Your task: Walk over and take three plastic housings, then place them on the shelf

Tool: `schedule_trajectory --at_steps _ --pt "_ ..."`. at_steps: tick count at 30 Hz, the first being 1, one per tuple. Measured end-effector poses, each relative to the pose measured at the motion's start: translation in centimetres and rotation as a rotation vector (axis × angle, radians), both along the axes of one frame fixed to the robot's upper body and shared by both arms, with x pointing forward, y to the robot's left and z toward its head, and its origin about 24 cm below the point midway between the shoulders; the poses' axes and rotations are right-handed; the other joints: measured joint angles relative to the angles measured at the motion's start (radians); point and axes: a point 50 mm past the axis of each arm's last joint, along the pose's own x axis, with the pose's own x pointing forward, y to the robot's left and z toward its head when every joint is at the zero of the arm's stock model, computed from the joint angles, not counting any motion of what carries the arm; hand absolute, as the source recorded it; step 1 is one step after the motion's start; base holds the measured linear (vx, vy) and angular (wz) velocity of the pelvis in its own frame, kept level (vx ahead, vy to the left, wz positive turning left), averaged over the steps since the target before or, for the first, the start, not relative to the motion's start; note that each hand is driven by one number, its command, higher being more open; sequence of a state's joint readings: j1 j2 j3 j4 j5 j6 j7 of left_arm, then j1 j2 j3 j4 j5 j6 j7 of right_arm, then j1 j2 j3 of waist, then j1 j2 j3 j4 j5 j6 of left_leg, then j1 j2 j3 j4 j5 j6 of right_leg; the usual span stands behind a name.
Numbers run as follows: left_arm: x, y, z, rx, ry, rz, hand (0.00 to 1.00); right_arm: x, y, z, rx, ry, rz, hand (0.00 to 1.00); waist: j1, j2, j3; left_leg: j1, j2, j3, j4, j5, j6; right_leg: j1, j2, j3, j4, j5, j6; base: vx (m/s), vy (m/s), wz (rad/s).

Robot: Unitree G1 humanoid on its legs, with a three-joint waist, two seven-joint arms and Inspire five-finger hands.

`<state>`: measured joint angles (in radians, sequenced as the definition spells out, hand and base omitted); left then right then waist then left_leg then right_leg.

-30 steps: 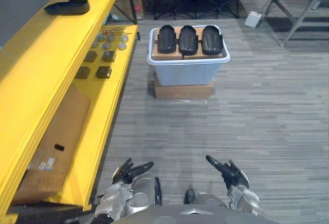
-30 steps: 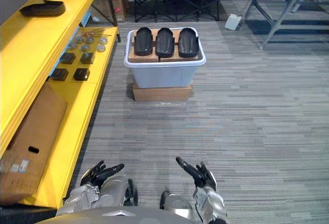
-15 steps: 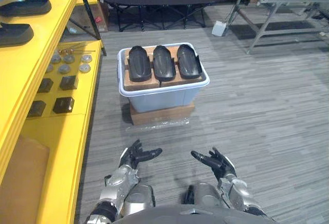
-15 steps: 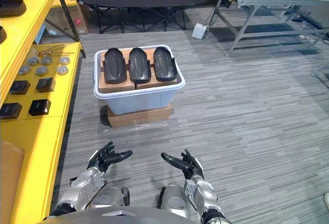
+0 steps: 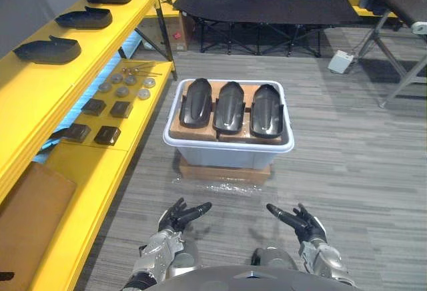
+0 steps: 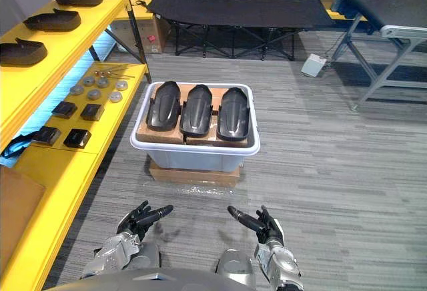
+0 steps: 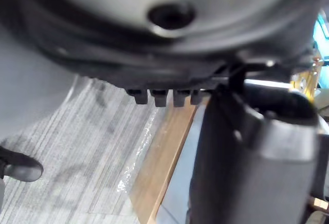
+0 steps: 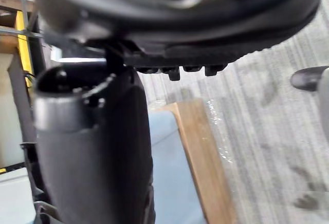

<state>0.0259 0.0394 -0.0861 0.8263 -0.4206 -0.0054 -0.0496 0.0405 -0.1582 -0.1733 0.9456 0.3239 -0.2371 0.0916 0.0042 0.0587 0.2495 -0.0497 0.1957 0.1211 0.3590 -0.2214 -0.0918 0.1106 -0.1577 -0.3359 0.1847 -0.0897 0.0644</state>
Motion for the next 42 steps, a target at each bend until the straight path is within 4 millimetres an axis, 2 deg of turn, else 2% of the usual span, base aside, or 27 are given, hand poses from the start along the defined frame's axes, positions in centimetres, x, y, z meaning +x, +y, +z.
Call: schedule_trajectory --at_steps 1,2,3,4,6,8,11,13,14,16,19,20,25,27,31,33,35,37,40,42 --pt "0.0 -0.2 0.0 -0.007 0.0 -0.006 1.0 0.2 -0.2 0.3 -0.016 -0.02 -0.009 1.0 0.0 0.001 0.0 -0.001 -0.01 0.005 -0.058 0.071 0.003 0.006 -0.008 -0.006 -0.013 0.003 0.008 0.14 0.107 0.29" --pt "-0.3 -0.2 -0.2 -0.003 0.011 -0.018 1.0 0.5 -0.2 0.6 -0.031 -0.041 -0.014 1.0 0.001 0.001 -0.001 0.013 -0.019 0.018 -0.088 0.119 -0.008 0.013 -0.015 0.001 -0.021 0.005 0.025 0.12 0.113 0.07" --pt "-0.1 0.0 -0.1 0.008 0.01 -0.023 1.0 0.8 0.2 0.9 -0.036 -0.069 -0.011 1.0 -0.001 -0.007 -0.002 0.025 -0.041 0.022 -0.108 0.129 0.003 0.017 -0.024 0.012 -0.039 0.014 0.041 0.15 0.143 -0.05" --pt "0.2 0.3 0.0 0.019 0.002 -0.025 1.0 1.4 0.9 1.3 -0.037 -0.103 0.007 1.0 0.001 -0.027 0.001 0.023 -0.058 0.033 -0.12 0.132 0.008 0.015 -0.036 0.017 -0.067 0.026 0.058 0.14 0.134 -0.09" --pt "0.2 1.1 0.0 0.045 0.002 -0.036 1.0 2.3 1.6 2.0 -0.041 -0.147 0.024 1.0 0.006 -0.044 0.002 0.025 -0.083 0.047 -0.129 0.132 0.013 0.014 -0.056 0.025 -0.091 0.04 0.069 0.13 0.131 -0.13" --pt "0.2 1.4 0.1 0.057 0.0 -0.049 1.0 3.1 1.8 2.8 -0.057 -0.197 0.013 1.0 0.007 -0.047 0.001 0.033 -0.102 0.058 -0.145 0.13 0.02 0.014 -0.072 0.029 -0.105 0.046 0.08 0.09 0.102 -0.11" --pt "-0.1 1.8 0.4 0.068 -0.023 -0.049 1.0 4.9 1.9 5.3 -0.127 -0.317 -0.003 1.0 0.007 -0.045 0.0 0.042 -0.114 0.073 -0.152 0.12 0.032 0.014 -0.083 0.039 -0.119 0.052 0.089 0.04 0.048 -0.11" --pt "0.0 1.8 0.5 0.076 -0.028 -0.053 1.0 6.4 1.9 8.0 -0.195 -0.44 -0.014 1.0 0.005 -0.051 -0.001 0.041 -0.115 0.077 -0.151 0.116 0.033 0.013 -0.084 0.041 -0.125 0.056 0.092 0.02 0.024 -0.06" --pt "-0.1 1.9 0.5 0.077 -0.027 -0.053 1.0 6.7 1.9 8.7 -0.205 -0.471 -0.018 1.0 0.004 -0.055 -0.003 0.041 -0.114 0.077 -0.151 0.115 0.033 0.014 -0.083 0.041 -0.129 0.058 0.091 0.0 0.004 -0.04" --pt "-0.4 1.9 0.4 0.078 -0.025 -0.052 1.0 7.7 1.7 11.4 -0.233 -0.589 -0.026 1.0 -0.001 -0.069 -0.007 0.038 -0.115 0.08 -0.146 0.111 0.033 0.013 -0.079 0.043 -0.136 0.062 0.093 0.0 0.007 -0.04" --pt "-0.2 2.3 0.6 0.089 -0.043 -0.047 1.0 8.7 1.0 14.0 -0.277 -0.688 -0.039 1.0 -0.001 -0.089 0.0 -0.001 -0.101 0.081 -0.099 0.091 0.035 -0.009 -0.068 0.053 -0.134 0.069 0.089 -0.03 0.005 -0.05" --pt "-0.1 2.5 0.8 0.094 -0.053 -0.044 1.0 9.0 0.9 14.5 -0.282 -0.702 -0.048 1.0 0.001 -0.094 0.003 -0.019 -0.094 0.083 -0.079 0.084 0.035 -0.02 -0.062 0.06 -0.133 0.073 0.087 -0.08 0.016 -0.22" --pt "1.6 4.0 1.9 0.135 -0.119 -0.011 1.0 11.2 -1.3 16.7 -0.286 -0.702 -0.116 1.0 0.025 -0.152 0.054 -0.123 -0.057 0.072 0.007 0.065 0.038 -0.077 -0.033 0.068 -0.136 0.102 0.073 -0.09 0.011 -0.03" --pt "2.0 4.0 2.2 0.134 -0.136 -0.007 1.0 12.0 -1.8 17.5 -0.276 -0.702 -0.114 1.0 0.032 -0.15 0.076 -0.138 -0.051 0.069 0.028 0.056 0.04 -0.081 -0.029 0.068 -0.135 0.106 0.072 -0.09 0.025 0.01" --pt "3.6 3.8 3.5 0.132 -0.214 -0.011 1.0 15.4 -3.7 20.2 -0.269 -0.707 -0.139 1.0 0.06 -0.134 0.156 -0.202 -0.038 0.046 0.078 0.054 0.046 -0.113 -0.016 0.062 -0.133 0.122 0.068 -0.09 0.022 0.08" --pt "4.6 3.6 4.3 0.123 -0.275 -0.008 1.0 17.2 -5.6 21.9 -0.302 -0.683 -0.185 1.0 0.082 -0.12 0.186 -0.252 -0.036 0.029 0.102 0.056 0.051 -0.147 -0.012 0.049 -0.126 0.129 0.067 -0.08 0.025 0.15" --pt "4.9 3.4 4.6 0.116 -0.303 -0.005 1.0 18.2 -6.8 23.3 -0.311 -0.686 -0.214 1.0 0.089 -0.108 0.193 -0.291 -0.037 0.015 0.126 0.058 0.056 -0.177 -0.014 0.038 -0.104 0.127 0.066 -0.03 0.037 0.15" --pt "5.7 3.1 5.1 0.086 -0.345 0.014 1.0 19.4 -8.7 26.2 -0.346 -0.696 -0.271 1.0 0.109 -0.082 0.21 -0.348 -0.035 -0.003 0.166 0.052 0.066 -0.236 -0.019 0.034 -0.039 0.104 0.066 -0.03 0.058 0.14" --pt "6.6 2.5 5.6 0.045 -0.383 0.035 1.0 20.0 -11.0 28.7 -0.384 -0.652 -0.333 1.0 0.127 -0.053 0.238 -0.39 -0.046 -0.032 0.208 0.048 0.072 -0.296 -0.048 0.018 0.084 0.045 0.068 -0.04 0.033 0.26" --pt "6.6 2.5 5.6 0.039 -0.387 0.048 1.0 20.2 -11.5 28.7 -0.384 -0.606 -0.354 1.0 0.135 -0.044 0.243 -0.413 -0.049 -0.048 0.227 0.046 0.073 -0.324 -0.059 0.009 0.143 0.015 0.066 -0.07 -0.004 0.24"
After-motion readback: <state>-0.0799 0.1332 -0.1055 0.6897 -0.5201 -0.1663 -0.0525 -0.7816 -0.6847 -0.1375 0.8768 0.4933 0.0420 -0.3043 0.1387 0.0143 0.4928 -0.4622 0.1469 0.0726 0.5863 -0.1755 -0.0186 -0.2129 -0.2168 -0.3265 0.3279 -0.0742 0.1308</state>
